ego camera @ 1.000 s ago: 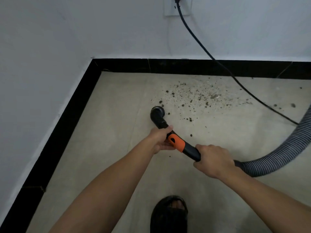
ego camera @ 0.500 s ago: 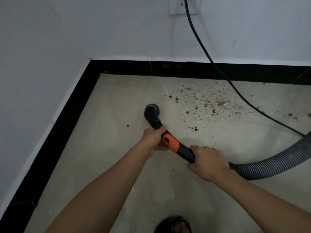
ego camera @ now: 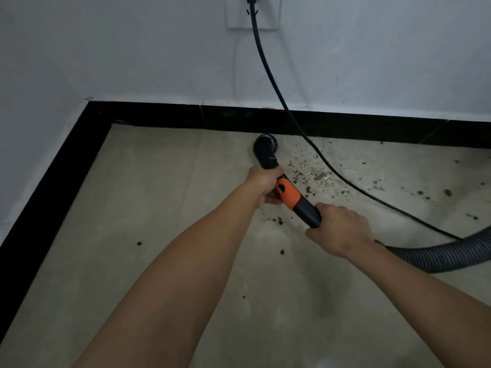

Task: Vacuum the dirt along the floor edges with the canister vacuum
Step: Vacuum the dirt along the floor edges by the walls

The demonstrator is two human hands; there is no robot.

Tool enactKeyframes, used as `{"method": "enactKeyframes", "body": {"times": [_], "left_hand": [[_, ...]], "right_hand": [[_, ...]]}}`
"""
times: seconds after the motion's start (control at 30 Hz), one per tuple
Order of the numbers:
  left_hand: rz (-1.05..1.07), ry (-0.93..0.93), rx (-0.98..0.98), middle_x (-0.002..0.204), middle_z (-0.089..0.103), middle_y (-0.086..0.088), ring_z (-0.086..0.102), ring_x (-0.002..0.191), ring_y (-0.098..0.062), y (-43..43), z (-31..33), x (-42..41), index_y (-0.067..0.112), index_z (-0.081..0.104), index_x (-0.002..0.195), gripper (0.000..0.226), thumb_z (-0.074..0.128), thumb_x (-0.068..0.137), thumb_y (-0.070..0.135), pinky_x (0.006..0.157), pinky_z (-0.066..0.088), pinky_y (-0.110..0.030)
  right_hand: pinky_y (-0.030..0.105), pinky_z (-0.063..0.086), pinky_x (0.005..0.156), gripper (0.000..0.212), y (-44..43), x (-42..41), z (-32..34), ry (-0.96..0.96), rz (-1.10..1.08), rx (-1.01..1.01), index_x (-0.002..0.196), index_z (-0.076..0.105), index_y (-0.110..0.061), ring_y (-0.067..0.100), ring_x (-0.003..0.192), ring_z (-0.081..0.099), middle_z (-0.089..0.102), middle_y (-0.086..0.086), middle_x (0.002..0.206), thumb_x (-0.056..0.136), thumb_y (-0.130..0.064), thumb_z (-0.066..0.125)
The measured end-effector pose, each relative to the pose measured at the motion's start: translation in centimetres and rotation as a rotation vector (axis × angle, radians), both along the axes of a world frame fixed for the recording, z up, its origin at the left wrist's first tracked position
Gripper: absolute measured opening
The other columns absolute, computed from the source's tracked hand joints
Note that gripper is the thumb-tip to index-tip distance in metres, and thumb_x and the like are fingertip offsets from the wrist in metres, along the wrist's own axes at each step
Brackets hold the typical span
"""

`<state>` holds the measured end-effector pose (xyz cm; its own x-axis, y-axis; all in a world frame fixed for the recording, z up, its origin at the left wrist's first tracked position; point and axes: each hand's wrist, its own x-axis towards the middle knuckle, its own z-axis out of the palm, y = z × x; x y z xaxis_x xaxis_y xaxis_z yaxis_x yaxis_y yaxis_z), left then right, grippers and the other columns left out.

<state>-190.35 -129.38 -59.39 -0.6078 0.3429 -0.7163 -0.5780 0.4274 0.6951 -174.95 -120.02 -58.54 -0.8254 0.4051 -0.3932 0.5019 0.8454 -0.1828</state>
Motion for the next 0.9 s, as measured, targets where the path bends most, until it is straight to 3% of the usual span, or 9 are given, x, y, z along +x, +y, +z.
{"method": "enactKeyframes", "body": {"times": [0.33,0.53,0.6,0.77,0.9], "left_hand": [[0.275,0.002,-0.050,0.091,0.065,-0.016,0.066,0.073,-0.026,-8.4,0.6,-0.1,0.001,0.051,0.116,0.044,0.068,0.089,0.031,0.047,0.056,-0.033],[0.417,-0.027,-0.057,0.092,0.068,-0.017,0.069,0.075,-0.026,-15.6,1.1,6.4,0.002,0.057,0.107,0.035,0.066,0.090,0.030,0.051,0.058,-0.033],[0.488,-0.048,-0.072,0.091,0.069,-0.017,0.069,0.075,-0.027,-18.3,1.0,10.1,0.002,0.059,0.104,0.029,0.064,0.092,0.028,0.052,0.059,-0.034],[0.706,-0.021,-0.081,0.094,0.070,-0.018,0.069,0.083,-0.029,-24.8,0.1,17.0,0.004,0.060,0.104,0.024,0.059,0.095,0.026,0.055,0.059,-0.035],[0.738,0.025,-0.099,0.094,0.069,-0.018,0.068,0.083,-0.029,-27.1,-0.6,15.8,0.002,0.061,0.106,0.029,0.058,0.096,0.029,0.051,0.057,-0.033]], "right_hand": [[0.025,0.035,0.056,0.024,-4.1,-3.0,-0.1,-0.022,0.215,-0.197,0.098,0.053,-0.030,0.014,0.067,0.053,0.052,-0.009,0.076,0.079,-0.037,0.067],[0.027,0.035,0.054,0.019,-9.3,2.0,0.0,0.006,0.398,-0.128,0.096,0.048,-0.032,0.015,0.070,0.052,0.050,-0.009,0.076,0.083,-0.039,0.060],[0.022,0.029,0.049,0.020,-11.1,4.4,0.0,-0.026,0.477,-0.145,0.099,0.048,-0.032,0.014,0.069,0.050,0.049,-0.010,0.075,0.083,-0.040,0.058],[0.031,0.030,0.056,0.026,-15.9,6.8,-1.0,-0.068,0.684,-0.150,0.110,0.051,-0.028,0.018,0.083,0.062,0.065,-0.002,0.097,0.086,-0.038,0.052],[0.029,0.032,0.062,0.029,-19.0,5.8,-1.6,-0.033,0.681,-0.130,0.115,0.051,-0.025,0.022,0.090,0.063,0.066,0.002,0.103,0.089,-0.037,0.053]]}}
